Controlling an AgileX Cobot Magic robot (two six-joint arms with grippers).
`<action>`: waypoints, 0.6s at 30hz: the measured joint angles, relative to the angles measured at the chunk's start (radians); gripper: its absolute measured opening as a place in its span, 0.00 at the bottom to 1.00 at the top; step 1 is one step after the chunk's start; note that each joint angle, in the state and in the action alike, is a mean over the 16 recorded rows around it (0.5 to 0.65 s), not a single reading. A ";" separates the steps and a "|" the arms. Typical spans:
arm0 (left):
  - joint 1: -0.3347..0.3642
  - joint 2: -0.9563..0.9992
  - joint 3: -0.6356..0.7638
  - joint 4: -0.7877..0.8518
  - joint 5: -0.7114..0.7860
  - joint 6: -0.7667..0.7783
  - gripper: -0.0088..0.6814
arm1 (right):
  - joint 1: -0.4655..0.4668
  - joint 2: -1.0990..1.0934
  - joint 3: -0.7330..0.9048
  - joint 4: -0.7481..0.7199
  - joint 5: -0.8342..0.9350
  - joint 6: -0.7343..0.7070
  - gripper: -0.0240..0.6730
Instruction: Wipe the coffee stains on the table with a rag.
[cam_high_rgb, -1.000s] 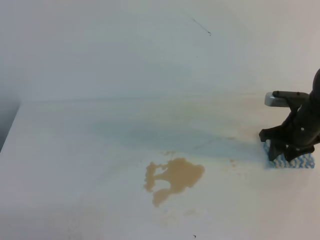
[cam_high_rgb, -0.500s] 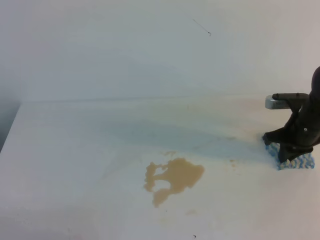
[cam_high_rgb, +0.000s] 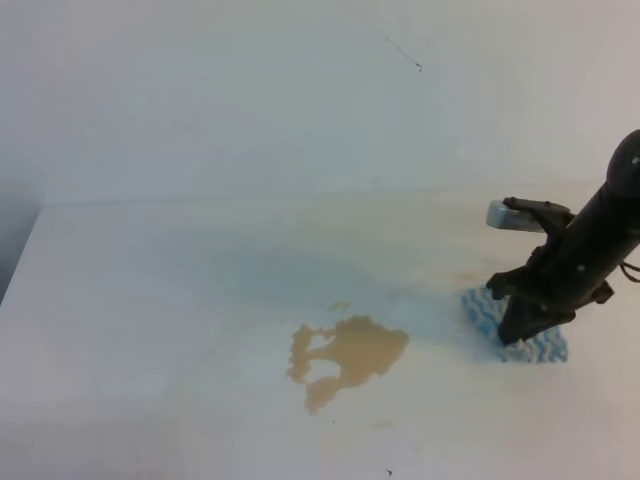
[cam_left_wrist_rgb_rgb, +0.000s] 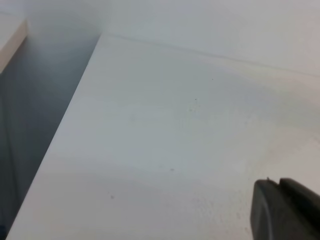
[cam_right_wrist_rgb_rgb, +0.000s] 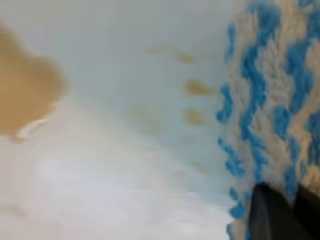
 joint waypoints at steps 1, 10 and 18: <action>0.000 0.000 0.000 0.000 0.000 0.000 0.01 | 0.008 -0.002 0.000 0.022 0.002 -0.015 0.08; 0.000 -0.003 0.000 0.000 0.000 0.000 0.01 | 0.108 0.028 -0.046 0.137 -0.011 -0.066 0.07; 0.000 -0.003 0.000 0.000 0.000 0.000 0.01 | 0.191 0.095 -0.128 0.164 -0.005 -0.048 0.07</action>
